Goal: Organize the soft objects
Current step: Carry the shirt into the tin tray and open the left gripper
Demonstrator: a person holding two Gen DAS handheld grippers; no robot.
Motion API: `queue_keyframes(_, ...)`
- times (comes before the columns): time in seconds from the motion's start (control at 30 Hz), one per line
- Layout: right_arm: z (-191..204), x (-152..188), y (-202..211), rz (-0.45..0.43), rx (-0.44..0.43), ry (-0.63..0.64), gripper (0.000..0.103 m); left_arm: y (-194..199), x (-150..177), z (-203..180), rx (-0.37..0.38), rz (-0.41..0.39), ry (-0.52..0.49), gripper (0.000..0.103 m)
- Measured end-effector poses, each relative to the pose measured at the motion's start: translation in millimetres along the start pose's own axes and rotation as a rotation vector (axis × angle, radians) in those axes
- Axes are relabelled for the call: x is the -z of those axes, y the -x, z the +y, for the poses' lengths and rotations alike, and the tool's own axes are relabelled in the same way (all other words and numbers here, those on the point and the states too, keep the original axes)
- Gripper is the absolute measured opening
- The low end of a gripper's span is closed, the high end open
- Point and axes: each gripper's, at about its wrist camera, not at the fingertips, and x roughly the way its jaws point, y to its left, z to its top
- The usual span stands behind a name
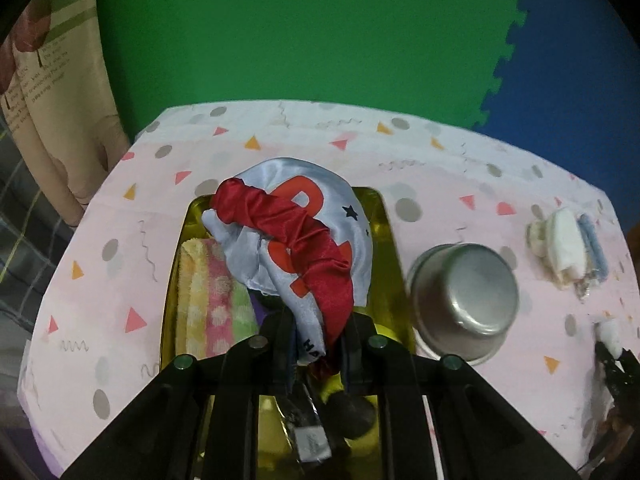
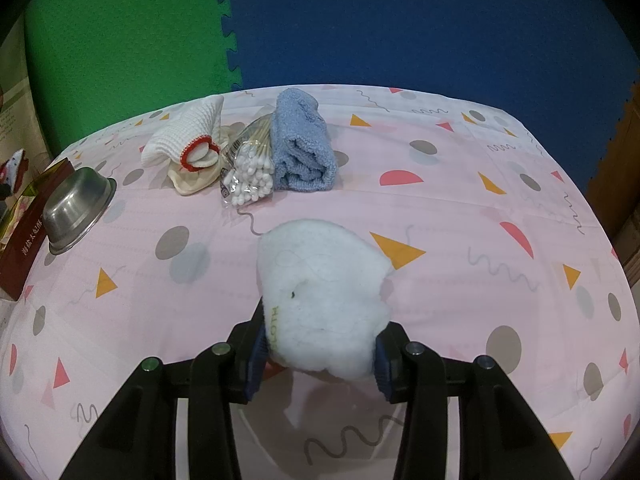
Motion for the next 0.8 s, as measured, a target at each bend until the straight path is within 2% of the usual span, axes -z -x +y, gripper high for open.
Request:
queue_keyframes(0.23, 0.1, -0.2, 0.1, 0.000, 0.000, 0.000, 0.045, -27.9, -5.4, 15.5, -0.046, 0.051, 0.018, 0.021)
queue_keyframes(0.43, -0.1, -0.2, 0.1, 0.001, 0.003, 0.002, 0.046, -44.0, -3.8, 27.2, -0.050, 0.083, 0.038, 0.028)
queue_keyframes(0.6, 0.6, 0.1, 0.2, 0.002, 0.005, 0.004, 0.046, -39.7, -3.2, 29.8, -0.060, 0.065, 0.043, 0.053)
queue_keyframes(0.8, 0.8, 0.1, 0.1, 0.002, 0.005, 0.004, 0.046, -20.7, 1.1, 31.3, -0.090, 0.029, 0.052, 0.057)
